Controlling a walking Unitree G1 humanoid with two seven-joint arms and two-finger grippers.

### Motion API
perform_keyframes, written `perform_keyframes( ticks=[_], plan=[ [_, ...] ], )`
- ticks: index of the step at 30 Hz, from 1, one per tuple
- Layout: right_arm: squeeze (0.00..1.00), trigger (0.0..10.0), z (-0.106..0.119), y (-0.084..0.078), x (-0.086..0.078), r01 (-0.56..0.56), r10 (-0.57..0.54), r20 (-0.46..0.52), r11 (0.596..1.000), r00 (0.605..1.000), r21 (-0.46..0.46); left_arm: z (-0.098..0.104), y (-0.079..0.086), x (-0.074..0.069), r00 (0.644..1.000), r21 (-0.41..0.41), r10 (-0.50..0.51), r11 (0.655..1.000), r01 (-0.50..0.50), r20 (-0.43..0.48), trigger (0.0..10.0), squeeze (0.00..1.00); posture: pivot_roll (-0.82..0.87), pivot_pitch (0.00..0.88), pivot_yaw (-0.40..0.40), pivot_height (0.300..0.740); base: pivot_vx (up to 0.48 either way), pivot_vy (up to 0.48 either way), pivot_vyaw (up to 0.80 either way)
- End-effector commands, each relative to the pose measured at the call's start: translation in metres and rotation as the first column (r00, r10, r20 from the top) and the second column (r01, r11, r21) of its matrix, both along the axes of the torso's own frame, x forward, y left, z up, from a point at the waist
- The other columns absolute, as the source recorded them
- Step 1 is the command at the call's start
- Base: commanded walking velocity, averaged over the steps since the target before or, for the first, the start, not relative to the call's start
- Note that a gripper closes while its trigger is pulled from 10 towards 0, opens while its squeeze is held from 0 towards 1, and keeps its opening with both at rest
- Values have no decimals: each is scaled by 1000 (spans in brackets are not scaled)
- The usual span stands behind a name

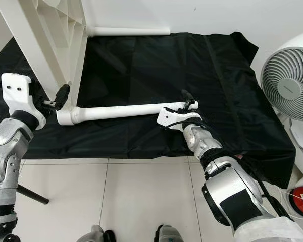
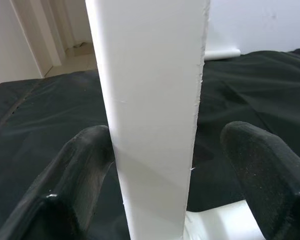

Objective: Building children table

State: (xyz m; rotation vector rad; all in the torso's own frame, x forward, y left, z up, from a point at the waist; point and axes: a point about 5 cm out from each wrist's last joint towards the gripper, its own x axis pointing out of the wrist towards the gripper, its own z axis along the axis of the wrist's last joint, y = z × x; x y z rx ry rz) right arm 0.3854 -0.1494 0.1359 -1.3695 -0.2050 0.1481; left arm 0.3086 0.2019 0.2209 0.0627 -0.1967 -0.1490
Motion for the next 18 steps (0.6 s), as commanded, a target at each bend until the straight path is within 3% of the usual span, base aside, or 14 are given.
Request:
perform_keyframes(
  ticks=[1,7,18],
  plan=[
    [0,10000,20,2,5,6,-9,131,1000,991,28,6,0,-2,1000,-20,20,1000,-19,17,10000,0,-28,101,61,740,0,0,0],
    [0,10000,22,-2,5,34,-42,169,998,985,49,7,0,-3,1000,-22,16,1000,-16,18,10000,0,-26,101,62,740,0,0,0],
    [0,10000,11,3,3,28,-35,119,998,992,56,10,0,-2,1000,-34,25,999,-24,14,10000,0,-19,99,64,740,0,0,0]
  ],
)
